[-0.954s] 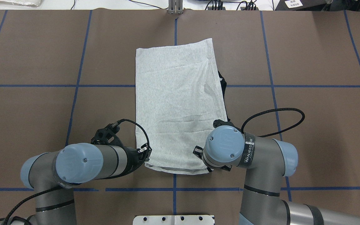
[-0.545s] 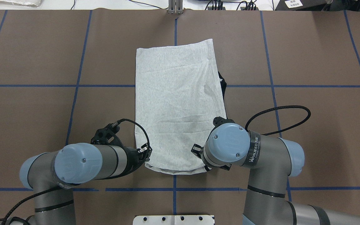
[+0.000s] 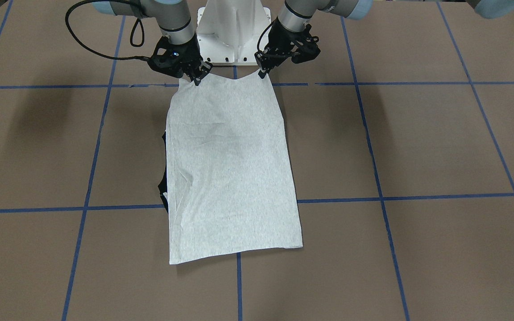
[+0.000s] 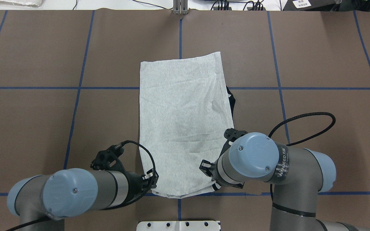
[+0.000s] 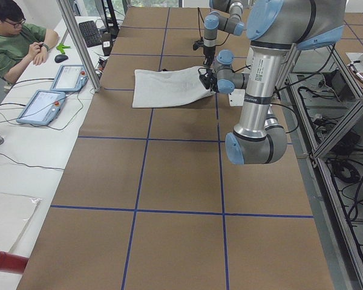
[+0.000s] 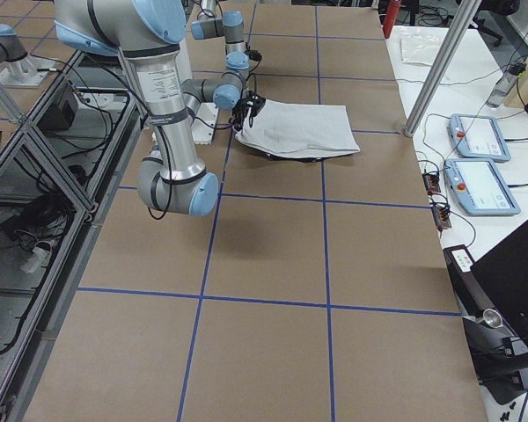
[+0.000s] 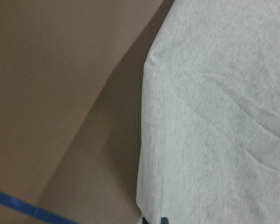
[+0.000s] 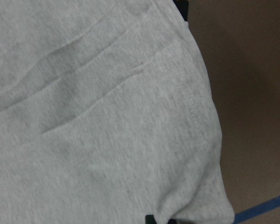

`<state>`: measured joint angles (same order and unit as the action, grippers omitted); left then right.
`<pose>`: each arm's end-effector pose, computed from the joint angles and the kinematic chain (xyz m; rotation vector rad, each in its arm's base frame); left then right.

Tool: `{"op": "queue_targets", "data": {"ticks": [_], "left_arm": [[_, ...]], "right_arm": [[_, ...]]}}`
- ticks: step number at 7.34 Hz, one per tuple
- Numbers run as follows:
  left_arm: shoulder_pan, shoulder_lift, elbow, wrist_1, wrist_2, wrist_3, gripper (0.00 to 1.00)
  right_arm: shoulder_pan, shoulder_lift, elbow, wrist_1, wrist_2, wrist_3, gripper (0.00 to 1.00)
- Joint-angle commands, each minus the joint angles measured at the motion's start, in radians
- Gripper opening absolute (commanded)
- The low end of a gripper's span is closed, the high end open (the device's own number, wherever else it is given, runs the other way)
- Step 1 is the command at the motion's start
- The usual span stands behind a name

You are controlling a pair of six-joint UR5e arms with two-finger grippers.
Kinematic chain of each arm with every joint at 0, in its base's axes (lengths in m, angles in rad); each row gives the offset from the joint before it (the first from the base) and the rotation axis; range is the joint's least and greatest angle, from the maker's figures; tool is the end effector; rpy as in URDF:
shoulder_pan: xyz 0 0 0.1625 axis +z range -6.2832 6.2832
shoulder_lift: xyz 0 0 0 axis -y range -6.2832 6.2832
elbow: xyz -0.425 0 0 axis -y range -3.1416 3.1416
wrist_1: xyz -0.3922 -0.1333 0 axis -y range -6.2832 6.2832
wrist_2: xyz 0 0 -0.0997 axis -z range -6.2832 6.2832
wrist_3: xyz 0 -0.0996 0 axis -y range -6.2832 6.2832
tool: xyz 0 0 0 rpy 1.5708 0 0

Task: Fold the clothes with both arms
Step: 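Lift the near edge with both grippers and fold it away from the robot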

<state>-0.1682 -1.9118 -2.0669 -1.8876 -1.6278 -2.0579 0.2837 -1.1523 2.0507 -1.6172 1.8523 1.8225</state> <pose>0.5071 -0.2156 0.2208 -0.2364 1.1473 -0.5471 -0.5029 -0.2567 0.2320 -0.2521 -0.8554 0.3799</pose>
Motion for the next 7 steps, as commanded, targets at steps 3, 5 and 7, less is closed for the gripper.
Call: {"op": "queue_targets", "data": {"ticks": [3,5,7], "left_arm": [[0.064,0.011,-0.2,0.19,-0.01,-0.036,0.0],[-0.017,-0.004,-0.185,0.188,-0.041,-0.021,0.0],[-0.132,-0.007,-0.177,0.188,-0.059,0.028,0.0]], "right_arm": [[0.011,-0.023,0.094,0.005,0.111,-0.003,0.0],[0.108,-0.017,0.079,0.007,0.11,-0.035,0.0],[0.165,0.032,0.031,0.008,0.105,-0.094,0.0]]}}
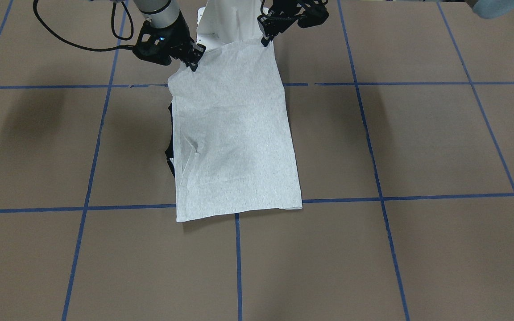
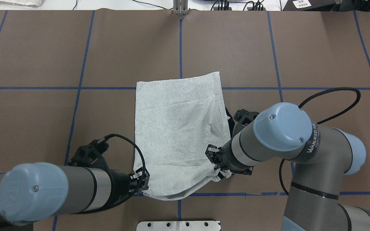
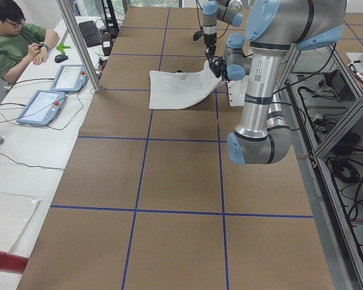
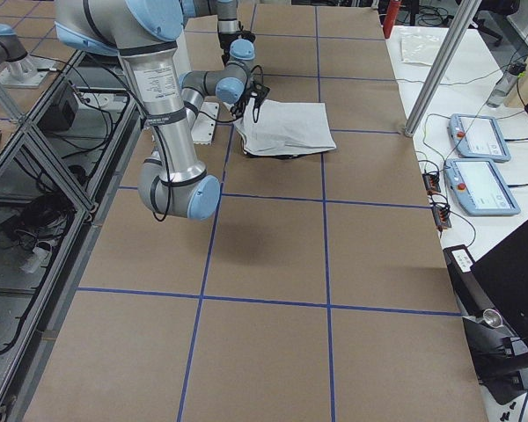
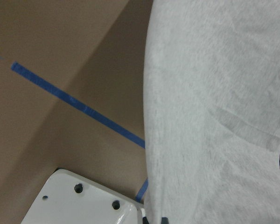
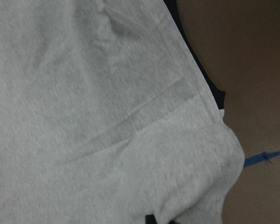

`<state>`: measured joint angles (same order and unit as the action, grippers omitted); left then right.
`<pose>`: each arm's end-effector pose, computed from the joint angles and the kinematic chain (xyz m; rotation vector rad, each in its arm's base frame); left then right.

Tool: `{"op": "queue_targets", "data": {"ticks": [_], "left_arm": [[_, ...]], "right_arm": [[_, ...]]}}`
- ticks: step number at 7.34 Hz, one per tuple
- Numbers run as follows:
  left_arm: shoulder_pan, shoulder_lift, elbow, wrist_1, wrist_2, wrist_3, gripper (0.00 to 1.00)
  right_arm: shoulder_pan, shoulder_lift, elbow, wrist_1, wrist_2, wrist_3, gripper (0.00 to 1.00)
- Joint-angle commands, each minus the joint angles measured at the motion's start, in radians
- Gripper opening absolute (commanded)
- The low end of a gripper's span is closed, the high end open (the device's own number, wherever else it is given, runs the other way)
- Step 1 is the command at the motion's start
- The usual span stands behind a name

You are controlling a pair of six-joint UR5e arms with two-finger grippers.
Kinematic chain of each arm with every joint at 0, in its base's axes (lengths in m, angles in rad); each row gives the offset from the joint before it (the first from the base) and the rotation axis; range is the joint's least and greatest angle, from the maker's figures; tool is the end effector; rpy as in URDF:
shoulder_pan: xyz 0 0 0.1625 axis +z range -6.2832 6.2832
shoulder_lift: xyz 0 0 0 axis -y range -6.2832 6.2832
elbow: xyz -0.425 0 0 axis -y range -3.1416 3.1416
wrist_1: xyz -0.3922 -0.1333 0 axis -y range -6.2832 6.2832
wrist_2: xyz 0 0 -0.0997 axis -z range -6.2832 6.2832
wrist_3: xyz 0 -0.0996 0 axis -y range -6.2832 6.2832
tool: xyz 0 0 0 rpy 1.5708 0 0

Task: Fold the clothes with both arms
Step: 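Lift the near edge with both grippers and fold it away from the robot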

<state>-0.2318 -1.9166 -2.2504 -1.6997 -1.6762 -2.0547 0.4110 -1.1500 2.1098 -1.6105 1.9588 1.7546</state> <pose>0.4374 -0.2294 0.1759 -0.2414 1.1502 -0.5723 -0.4498 -0.3003 0.2057 -0.2561 -0.9477 0.3683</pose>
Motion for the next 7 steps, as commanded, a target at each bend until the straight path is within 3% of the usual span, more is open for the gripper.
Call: {"op": "queue_targets", "data": {"ticks": [1,5,7], "left_arm": [[-0.125,-0.022,0.035,-0.005,-0.037,0.054,0.0],[-0.242,-0.096,0.15,-0.034,-0.051,0.06,0.0],[-0.29,-0.105,0.195,-0.078,-0.051,0.062,0.0]], "right_arm": [[0.073,0.061,-0.053,0.001,0.002,-0.032,0.0],[0.167,0.119,-0.132,0.003,0.005,-0.078,0.0],[0.198,0.2,-0.229,0.003,0.005,-0.078,0.0]]}}
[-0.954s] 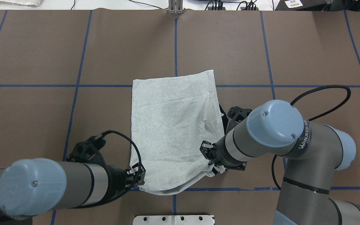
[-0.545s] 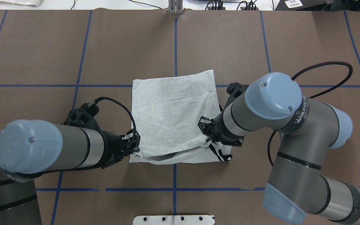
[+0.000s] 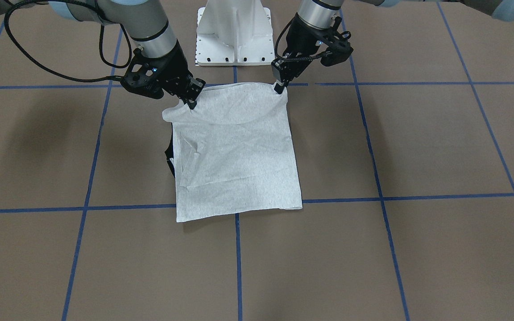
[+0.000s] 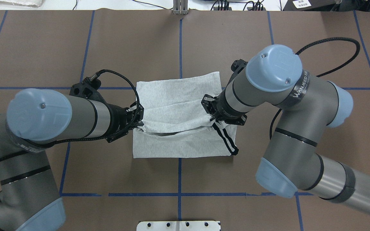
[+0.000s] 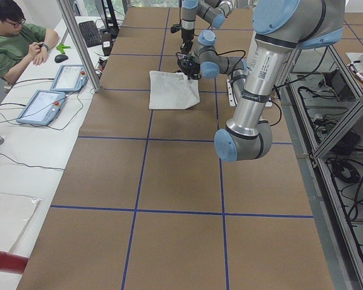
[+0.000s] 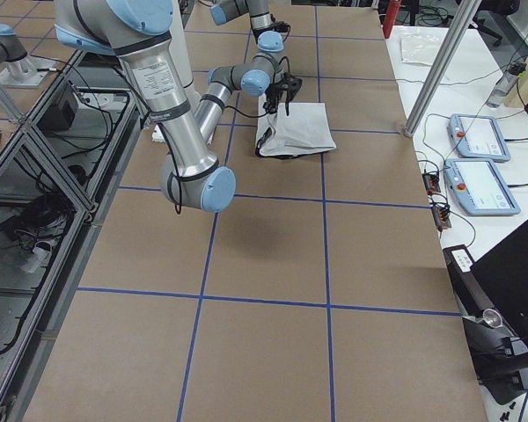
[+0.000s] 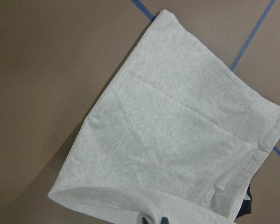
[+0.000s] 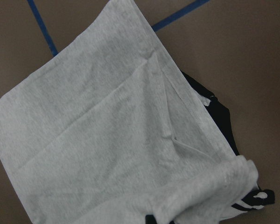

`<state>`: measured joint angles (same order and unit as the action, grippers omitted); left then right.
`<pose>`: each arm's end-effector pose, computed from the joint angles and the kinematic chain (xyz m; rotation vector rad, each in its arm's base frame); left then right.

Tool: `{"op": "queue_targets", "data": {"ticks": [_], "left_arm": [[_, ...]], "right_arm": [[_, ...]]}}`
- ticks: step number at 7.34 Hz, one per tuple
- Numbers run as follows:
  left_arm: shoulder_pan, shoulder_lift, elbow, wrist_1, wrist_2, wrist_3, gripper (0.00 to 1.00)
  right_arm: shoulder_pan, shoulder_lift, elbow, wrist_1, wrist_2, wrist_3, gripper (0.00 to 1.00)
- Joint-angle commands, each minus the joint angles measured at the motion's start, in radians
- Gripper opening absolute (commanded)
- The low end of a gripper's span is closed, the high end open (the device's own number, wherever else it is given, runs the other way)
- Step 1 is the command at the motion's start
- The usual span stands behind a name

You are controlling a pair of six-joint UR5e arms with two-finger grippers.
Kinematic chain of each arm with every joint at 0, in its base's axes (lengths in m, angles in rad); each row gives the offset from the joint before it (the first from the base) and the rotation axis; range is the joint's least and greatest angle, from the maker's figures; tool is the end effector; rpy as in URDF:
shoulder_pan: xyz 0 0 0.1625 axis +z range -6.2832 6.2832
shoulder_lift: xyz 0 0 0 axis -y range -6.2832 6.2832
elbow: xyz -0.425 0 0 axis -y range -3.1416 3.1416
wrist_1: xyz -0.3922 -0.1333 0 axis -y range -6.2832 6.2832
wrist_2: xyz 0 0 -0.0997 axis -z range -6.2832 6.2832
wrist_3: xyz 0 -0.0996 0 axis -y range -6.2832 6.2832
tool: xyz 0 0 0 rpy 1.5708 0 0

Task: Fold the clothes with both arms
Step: 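Lift the near edge with both grippers and fold it away from the robot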

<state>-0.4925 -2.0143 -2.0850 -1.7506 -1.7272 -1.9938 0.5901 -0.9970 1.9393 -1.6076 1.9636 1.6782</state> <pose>0.4194 -0.3587 0.1764 -0.1021 1.1679 -0.7227 -0.4416 -0.4103 0.1805 -0.1425 -0.9631 0.4645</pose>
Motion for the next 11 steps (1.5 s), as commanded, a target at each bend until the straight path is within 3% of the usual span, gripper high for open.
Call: {"op": "queue_targets", "data": {"ticks": [1,7,9,11], "left_arm": [[-0.037,-0.026,0.075,-0.056,0.0,0.032,0.0],[-0.07,-0.038,0.227,-0.188,0.001,0.064,0.0],[-0.081,-0.062,0.282,-0.228,0.001,0.064,0.0],[-0.118,-0.102,0.383,-0.271,0.001,0.06,0.0]], "right_arm": [[0.036,0.073,-0.094,0.0,0.001,-0.003,0.0],[0.065,0.175,-0.275,0.003,0.005,-0.032,0.0],[0.069,0.178,-0.362,0.119,0.005,-0.031,0.0],[0.077,0.179,-0.387,0.121,0.006,-0.032,0.0]]}}
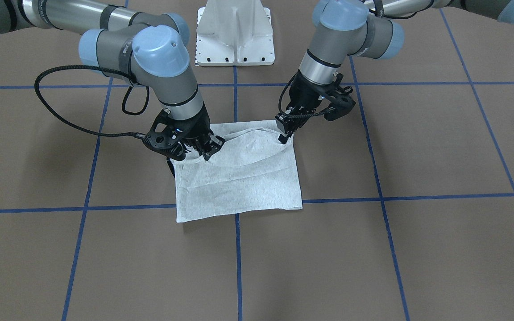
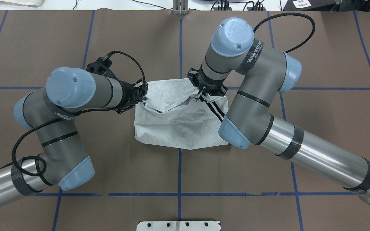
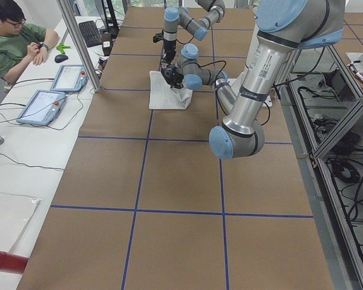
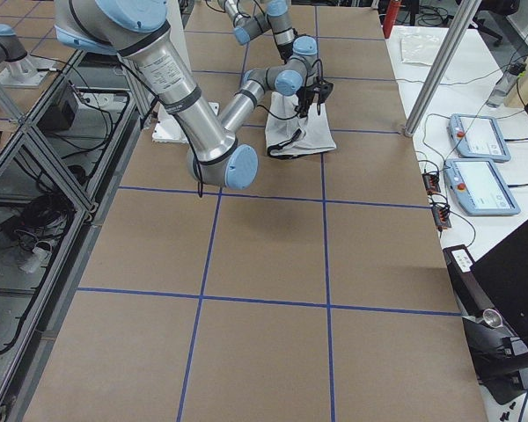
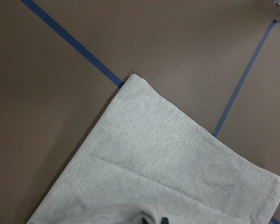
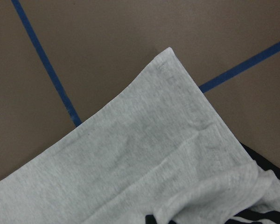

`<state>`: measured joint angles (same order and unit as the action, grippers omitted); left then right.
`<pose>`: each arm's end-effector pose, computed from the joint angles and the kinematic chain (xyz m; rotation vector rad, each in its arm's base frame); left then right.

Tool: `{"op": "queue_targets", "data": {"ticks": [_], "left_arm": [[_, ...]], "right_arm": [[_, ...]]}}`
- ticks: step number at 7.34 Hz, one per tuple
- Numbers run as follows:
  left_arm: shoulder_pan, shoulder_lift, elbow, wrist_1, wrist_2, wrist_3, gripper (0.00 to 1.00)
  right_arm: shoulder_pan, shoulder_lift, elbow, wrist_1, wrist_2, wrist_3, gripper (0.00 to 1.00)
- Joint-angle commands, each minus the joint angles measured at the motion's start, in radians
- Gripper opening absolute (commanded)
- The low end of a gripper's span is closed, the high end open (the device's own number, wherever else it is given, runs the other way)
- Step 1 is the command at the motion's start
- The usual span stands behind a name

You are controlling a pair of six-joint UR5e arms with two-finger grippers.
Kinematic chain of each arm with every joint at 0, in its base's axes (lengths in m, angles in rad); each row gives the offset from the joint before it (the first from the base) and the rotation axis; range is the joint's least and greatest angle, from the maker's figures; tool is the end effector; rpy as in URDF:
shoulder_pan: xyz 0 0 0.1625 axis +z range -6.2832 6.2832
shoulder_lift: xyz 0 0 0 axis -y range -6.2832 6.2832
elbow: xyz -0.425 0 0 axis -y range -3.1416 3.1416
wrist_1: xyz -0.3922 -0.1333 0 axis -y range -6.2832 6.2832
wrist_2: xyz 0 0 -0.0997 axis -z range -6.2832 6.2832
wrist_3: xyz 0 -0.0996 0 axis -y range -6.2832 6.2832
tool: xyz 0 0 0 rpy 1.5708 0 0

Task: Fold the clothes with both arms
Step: 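Lower the folded edge onto the shirt's far half with both grippers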

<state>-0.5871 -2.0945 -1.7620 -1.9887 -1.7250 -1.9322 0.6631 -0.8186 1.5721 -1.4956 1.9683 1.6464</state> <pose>0.4676 -0.4528 0.2249 -0.0094 1.1701 -0.7543 -0.5024 -0.5126 0.1931 -0.1230 -0.9009 0.5233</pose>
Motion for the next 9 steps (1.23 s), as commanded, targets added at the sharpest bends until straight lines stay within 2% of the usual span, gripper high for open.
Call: {"op": "queue_targets", "data": {"ticks": [1,7,8,9], "left_arm": [[-0.039,-0.022,0.105,-0.083,-0.001,-0.001,0.0],[-0.045,-0.032,0.133,-0.104,-0.002,0.013,0.0],[-0.045,-0.035,0.133,-0.104,-0.002,0.013,0.0],[-0.045,-0.035,0.133,-0.104,-0.002,0.012,0.62]], "right_arm": [[0.004,0.001,-0.029,0.009,0.001,0.001,0.0],[0.024,0.015,-0.058,0.009,0.004,0.0,0.0],[0.023,0.016,-0.06,0.009,0.004,0.0,0.76],[0.024,0.016,-0.061,0.011,0.004,0.003,1.0]]}}
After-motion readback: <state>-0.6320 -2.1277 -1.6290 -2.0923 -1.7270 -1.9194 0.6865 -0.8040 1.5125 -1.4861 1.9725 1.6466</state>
